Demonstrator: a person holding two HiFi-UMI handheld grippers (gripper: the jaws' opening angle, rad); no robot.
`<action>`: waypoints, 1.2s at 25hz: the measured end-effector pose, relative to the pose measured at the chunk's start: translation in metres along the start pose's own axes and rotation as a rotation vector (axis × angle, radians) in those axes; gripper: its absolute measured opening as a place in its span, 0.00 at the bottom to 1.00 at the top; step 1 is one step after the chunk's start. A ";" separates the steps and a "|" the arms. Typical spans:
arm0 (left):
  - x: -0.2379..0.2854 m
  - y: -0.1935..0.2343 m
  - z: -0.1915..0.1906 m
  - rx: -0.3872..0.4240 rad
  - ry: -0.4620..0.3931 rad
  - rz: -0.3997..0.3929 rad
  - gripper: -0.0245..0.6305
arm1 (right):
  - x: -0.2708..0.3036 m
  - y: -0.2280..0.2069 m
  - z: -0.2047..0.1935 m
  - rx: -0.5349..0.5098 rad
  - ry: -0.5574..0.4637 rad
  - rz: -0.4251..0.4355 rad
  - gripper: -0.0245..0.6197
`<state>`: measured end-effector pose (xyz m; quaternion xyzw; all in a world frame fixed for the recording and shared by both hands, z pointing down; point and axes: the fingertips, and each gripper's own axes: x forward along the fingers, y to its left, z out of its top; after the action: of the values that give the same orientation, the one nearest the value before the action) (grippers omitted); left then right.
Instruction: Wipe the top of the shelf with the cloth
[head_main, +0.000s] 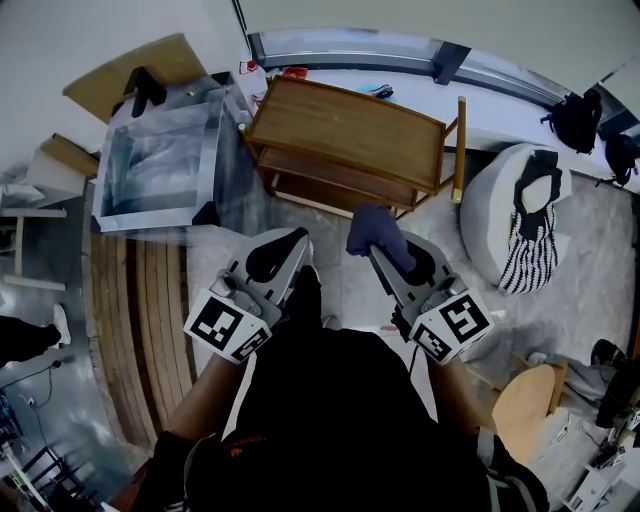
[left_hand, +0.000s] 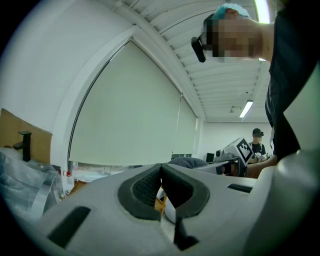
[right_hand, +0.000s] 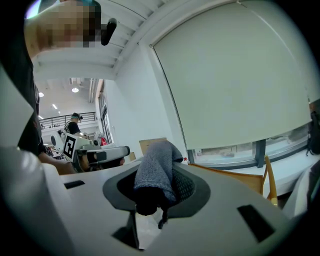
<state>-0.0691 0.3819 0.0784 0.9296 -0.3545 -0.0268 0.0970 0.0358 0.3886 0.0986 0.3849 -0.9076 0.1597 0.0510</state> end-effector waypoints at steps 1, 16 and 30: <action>0.004 0.009 0.001 -0.003 0.001 0.002 0.07 | 0.007 -0.004 0.002 0.003 0.001 0.000 0.21; 0.052 0.167 0.011 -0.063 0.042 0.038 0.07 | 0.161 -0.060 0.031 0.021 0.076 0.023 0.21; 0.099 0.278 0.019 -0.082 0.080 0.002 0.07 | 0.277 -0.102 0.054 0.016 0.125 -0.016 0.21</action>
<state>-0.1793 0.1104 0.1175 0.9249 -0.3497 -0.0041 0.1489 -0.0827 0.1151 0.1330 0.3820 -0.8982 0.1901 0.1058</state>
